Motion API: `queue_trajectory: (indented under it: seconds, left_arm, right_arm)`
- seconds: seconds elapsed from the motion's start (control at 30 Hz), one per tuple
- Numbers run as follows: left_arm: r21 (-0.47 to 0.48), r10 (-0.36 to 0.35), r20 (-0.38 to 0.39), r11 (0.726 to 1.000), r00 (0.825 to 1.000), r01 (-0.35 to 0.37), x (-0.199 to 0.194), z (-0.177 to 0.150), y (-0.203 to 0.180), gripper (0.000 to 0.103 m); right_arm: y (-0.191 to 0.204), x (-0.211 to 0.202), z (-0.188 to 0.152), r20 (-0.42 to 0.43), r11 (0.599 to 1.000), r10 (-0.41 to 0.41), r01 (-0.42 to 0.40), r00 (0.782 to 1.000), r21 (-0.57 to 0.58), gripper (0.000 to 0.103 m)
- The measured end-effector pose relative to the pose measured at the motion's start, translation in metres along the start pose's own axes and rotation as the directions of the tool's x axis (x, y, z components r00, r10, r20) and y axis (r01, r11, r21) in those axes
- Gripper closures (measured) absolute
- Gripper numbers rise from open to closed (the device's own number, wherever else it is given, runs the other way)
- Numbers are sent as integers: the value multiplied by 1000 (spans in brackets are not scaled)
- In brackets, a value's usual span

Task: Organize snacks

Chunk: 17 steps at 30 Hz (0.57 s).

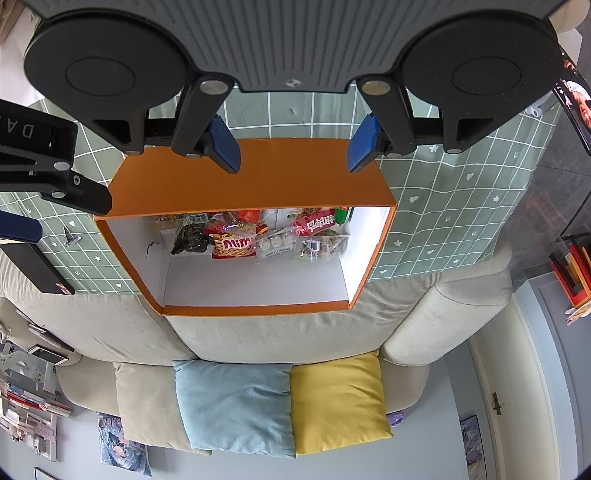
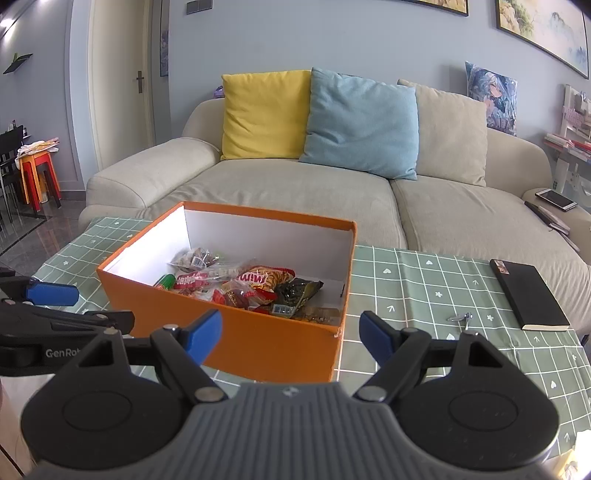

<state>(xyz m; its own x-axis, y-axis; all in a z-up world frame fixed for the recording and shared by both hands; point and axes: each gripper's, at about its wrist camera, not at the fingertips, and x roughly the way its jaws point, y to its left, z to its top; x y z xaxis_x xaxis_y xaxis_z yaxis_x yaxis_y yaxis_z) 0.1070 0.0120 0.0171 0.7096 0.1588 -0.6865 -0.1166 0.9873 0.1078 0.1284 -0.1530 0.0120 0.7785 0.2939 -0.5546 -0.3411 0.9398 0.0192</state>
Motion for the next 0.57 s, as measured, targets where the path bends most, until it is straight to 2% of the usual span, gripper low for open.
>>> queue_trajectory:
  seconds: [0.57]
  left_arm:
    - [8, -6, 10, 1000, 1000, 6, -2, -1, 0, 25]
  right_arm:
    - [-2, 6, -6, -18, 1000, -4, 4, 1000, 4, 23]
